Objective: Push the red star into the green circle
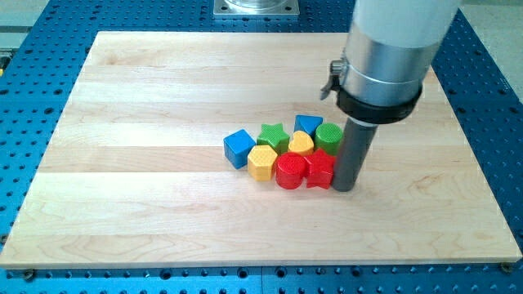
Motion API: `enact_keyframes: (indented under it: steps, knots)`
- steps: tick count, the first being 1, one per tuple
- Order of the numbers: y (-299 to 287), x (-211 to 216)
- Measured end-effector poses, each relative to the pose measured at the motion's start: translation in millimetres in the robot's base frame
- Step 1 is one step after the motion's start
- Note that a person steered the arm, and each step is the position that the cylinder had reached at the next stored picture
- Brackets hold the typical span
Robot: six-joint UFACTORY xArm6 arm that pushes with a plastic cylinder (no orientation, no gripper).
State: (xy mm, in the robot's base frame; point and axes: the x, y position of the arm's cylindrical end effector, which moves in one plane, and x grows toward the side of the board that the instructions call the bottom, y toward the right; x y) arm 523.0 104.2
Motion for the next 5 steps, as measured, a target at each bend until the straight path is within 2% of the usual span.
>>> enact_keyframes:
  steps: [1,2,3,4,5]
  knots:
    - [-1,67]
    - [-97,90]
    - [-156,69]
    - [-133,24]
    - [-123,10]
